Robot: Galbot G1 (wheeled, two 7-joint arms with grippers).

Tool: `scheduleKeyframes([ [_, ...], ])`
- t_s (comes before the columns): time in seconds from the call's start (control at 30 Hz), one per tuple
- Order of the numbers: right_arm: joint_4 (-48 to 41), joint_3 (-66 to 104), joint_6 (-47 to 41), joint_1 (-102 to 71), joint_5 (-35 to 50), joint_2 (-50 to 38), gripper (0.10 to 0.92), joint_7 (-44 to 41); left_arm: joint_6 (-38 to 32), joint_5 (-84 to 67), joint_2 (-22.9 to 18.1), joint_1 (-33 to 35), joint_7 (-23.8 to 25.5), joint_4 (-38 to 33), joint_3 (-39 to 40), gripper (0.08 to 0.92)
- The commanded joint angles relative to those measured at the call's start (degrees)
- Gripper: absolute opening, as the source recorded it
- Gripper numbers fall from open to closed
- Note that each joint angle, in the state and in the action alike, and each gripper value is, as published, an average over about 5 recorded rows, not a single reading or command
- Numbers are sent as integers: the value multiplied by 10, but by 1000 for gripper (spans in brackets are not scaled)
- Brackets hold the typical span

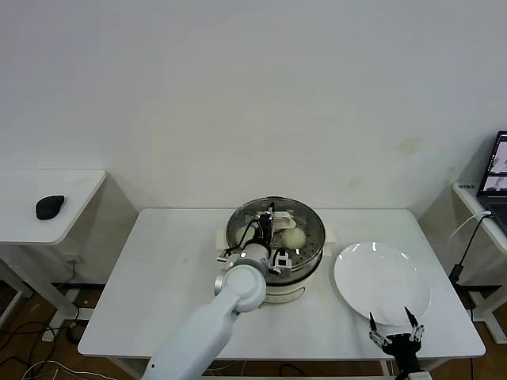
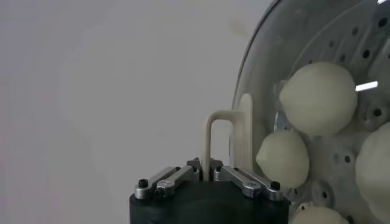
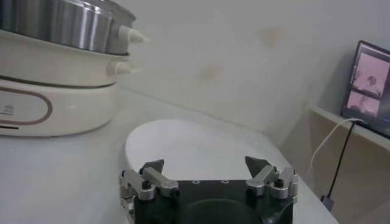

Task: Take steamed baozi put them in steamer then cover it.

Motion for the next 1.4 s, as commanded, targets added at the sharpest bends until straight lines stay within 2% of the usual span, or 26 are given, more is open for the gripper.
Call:
scheduleKeyframes([
  [0.03,-1,-2,0,1,-1,-1,823,-1,-4,6,-7,4,-5,3,-3,150],
  [0.13,-2,-3,0,1,-1,-1,823,-1,-5,6,-8,7,-11,-2,-6,153],
  [0.23,-2,-4,0,1,-2,-1,823,-1,-4,5,-8,10,-15,-10,-6,199],
  [0.4,-1,-6,0,1,-4,0,823,-1,-4,5,-1,21,-17,-37,-9,345],
  [0.57,-1,-7,0,0,-6,1,823,-1,-4,-1,24,53,-16,-114,-12,484],
  [0.77,-1,-7,1,-2,-9,3,823,-1,-11,-34,72,135,-22,-228,-29,648],
  [0.9,-1,-8,2,-4,-9,0,823,-1,-14,-98,120,219,-28,-326,-64,762],
  [1.03,-1,-10,2,-5,-8,-3,823,-1,-30,-207,162,309,-64,-404,-124,819],
  [1.13,1,-13,3,-5,-7,-3,823,-2,-98,-380,178,407,-146,-424,-219,822],
  [1.2,1,-14,5,-5,-6,-5,823,-1,-195,-531,174,468,-198,-404,-298,823],
  [1.3,2,-20,11,-9,4,-11,823,1,-325,-710,165,533,-245,-356,-394,823],
  [1.33,5,-22,12,-12,10,-14,823,1,-350,-754,163,553,-257,-345,-418,823],
  [1.4,16,-30,13,-18,29,-22,823,1,-356,-819,160,588,-278,-335,-444,823],
])
